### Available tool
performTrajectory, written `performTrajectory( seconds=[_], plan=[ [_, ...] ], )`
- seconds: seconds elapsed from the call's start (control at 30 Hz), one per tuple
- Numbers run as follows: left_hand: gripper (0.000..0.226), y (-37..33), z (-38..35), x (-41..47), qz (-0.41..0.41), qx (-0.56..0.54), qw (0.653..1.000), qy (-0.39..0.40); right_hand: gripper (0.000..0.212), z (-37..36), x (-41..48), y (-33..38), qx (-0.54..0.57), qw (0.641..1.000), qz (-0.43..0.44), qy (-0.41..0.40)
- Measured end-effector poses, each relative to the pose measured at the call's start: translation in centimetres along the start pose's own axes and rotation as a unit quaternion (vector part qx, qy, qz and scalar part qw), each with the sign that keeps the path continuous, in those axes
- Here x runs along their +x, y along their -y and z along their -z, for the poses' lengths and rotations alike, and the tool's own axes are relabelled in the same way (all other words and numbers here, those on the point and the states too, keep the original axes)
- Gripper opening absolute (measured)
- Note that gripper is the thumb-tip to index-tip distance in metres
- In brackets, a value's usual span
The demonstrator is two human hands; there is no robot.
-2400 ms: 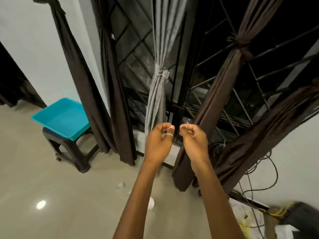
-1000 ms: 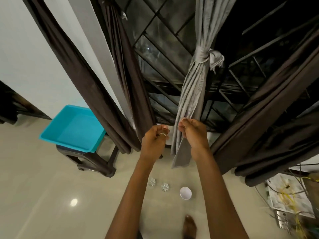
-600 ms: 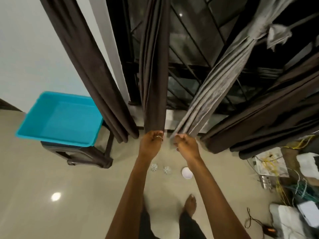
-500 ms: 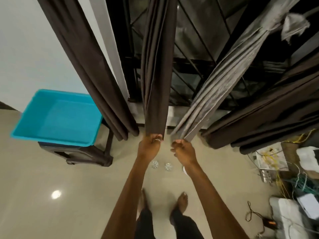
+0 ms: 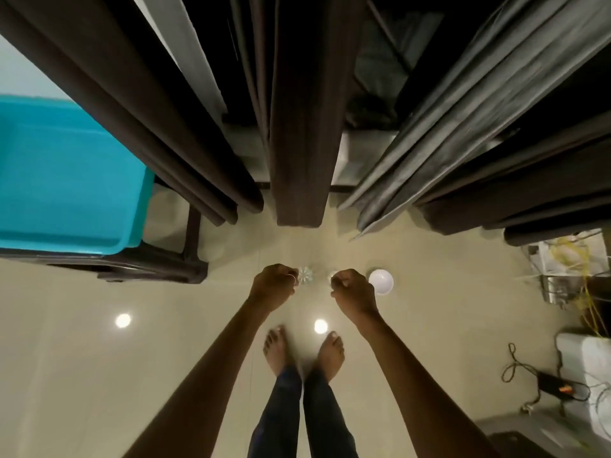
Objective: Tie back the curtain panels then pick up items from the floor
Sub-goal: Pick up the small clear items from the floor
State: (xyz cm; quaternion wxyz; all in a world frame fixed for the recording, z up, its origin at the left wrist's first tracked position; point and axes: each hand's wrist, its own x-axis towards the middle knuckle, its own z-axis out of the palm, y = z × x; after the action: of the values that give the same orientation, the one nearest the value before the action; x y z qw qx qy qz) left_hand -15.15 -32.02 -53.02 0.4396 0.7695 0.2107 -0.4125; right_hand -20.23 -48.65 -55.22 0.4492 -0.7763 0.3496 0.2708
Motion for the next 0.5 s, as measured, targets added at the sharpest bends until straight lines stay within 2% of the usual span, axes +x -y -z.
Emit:
performTrajectory(
  seconds=[0.23, 0.4, 0.5],
  plan=[
    [0.022, 7.6, -3.5, 10.2, 0.031, 0.113, 0.993, 0.025, 0.029, -5.6, 7.4, -6.6, -0.032, 0.999, -0.020, 0.031],
    [0.033, 10.6, -6.1, 15.9, 0.036, 0.139, 0.989, 0.029, 0.028, -8.3, 12.0, -10.2, -0.067, 0.997, -0.011, 0.039],
    [0.026, 12.0, -7.3, 18.9, 0.029, 0.156, 0.987, 0.034, 0.028, -9.8, 14.6, -11.6, -0.075, 0.996, -0.013, 0.049]
  ],
)
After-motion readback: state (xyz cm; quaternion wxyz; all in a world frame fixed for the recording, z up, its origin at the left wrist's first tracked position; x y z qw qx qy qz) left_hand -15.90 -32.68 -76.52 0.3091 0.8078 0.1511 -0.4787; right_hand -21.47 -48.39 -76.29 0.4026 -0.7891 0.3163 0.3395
